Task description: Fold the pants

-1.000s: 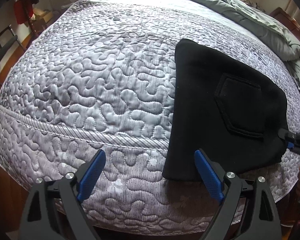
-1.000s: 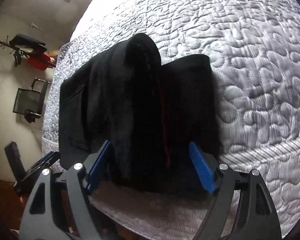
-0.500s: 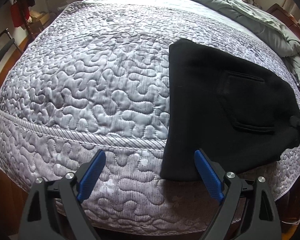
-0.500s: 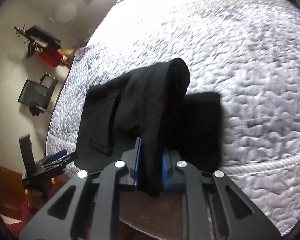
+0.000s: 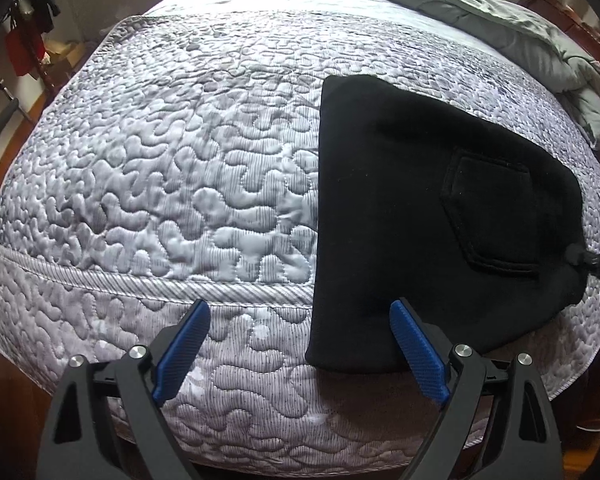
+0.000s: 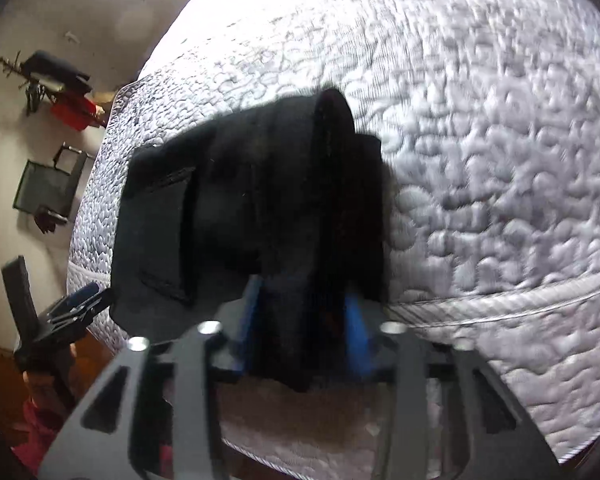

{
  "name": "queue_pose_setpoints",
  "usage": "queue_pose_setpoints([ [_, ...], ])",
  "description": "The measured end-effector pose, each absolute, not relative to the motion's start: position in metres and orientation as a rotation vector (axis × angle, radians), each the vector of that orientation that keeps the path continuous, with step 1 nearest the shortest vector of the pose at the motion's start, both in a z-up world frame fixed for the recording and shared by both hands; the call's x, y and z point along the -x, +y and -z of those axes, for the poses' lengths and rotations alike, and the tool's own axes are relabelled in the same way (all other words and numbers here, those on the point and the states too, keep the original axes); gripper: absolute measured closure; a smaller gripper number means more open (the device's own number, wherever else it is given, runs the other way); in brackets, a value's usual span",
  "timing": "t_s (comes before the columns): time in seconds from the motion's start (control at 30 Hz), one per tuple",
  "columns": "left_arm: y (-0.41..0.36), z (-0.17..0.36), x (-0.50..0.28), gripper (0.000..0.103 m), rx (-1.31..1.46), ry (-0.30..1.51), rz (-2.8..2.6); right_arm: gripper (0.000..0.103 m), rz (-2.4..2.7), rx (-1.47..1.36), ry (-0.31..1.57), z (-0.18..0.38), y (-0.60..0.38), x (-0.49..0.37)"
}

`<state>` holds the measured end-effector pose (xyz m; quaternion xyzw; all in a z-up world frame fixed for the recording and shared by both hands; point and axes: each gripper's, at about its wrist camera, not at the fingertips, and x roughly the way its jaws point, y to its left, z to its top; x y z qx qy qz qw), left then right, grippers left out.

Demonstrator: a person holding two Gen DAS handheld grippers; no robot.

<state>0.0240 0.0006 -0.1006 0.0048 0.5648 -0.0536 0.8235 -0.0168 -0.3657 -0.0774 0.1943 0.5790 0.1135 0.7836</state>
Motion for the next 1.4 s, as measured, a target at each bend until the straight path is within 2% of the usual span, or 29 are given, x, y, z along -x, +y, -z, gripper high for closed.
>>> queue_pose_setpoints([
  [0.2,-0.012,0.095,-0.031,0.011,-0.031,1.190,0.129,0.053,-0.229,-0.410,1.181,0.044,-0.379,-0.004],
  [0.37,-0.027,0.097,-0.034,0.011,-0.078,1.191,0.146,0.052,-0.245,-0.490,1.215,0.059,-0.384,-0.049],
  [0.4,-0.028,0.098,-0.035,0.011,-0.083,1.193,0.145,0.061,-0.251,-0.501,1.219,0.061,-0.383,-0.053],
  [0.43,-0.029,0.101,-0.036,0.011,-0.089,1.198,0.145,0.077,-0.277,-0.527,1.223,0.066,-0.383,-0.061],
  [0.47,-0.029,0.103,-0.037,0.011,-0.089,1.202,0.145,0.079,-0.298,-0.550,1.222,0.068,-0.383,-0.063],
  [0.57,-0.028,0.107,-0.042,0.009,-0.068,1.211,0.139,0.092,-0.308,-0.515,1.189,0.062,-0.379,-0.069],
  [0.7,-0.028,0.112,-0.047,0.006,-0.045,1.214,0.135,0.098,-0.233,-0.535,1.215,0.074,-0.387,-0.070],
  [0.8,-0.032,0.113,-0.048,0.006,-0.067,1.210,0.130,0.097,-0.192,-0.521,1.253,0.093,-0.385,-0.070],
  [0.87,-0.033,0.112,-0.046,0.006,-0.082,1.202,0.131,0.092,-0.205,-0.566,1.224,0.089,-0.390,-0.065],
  [0.93,-0.031,0.109,-0.045,0.007,-0.080,1.203,0.135,0.077,-0.213,-0.559,1.208,0.080,-0.392,-0.056],
  [1.03,-0.029,0.105,-0.043,0.007,-0.056,1.207,0.148,0.066,-0.220,-0.498,1.202,0.064,-0.391,-0.032],
  [1.1,-0.028,0.104,-0.040,0.007,-0.044,1.207,0.152,0.066,-0.228,-0.474,1.212,0.059,-0.388,-0.015],
  [1.2,-0.024,0.107,-0.034,0.007,-0.010,1.213,0.155,0.059,-0.241,-0.457,1.240,0.062,-0.382,0.015],
  [1.33,-0.023,0.110,-0.033,0.007,0.018,1.219,0.155,0.058,-0.290,-0.467,1.253,0.074,-0.370,0.037],
  [1.4,-0.022,0.110,-0.033,0.007,0.025,1.222,0.154,0.050,-0.299,-0.457,1.235,0.074,-0.364,0.040],
])
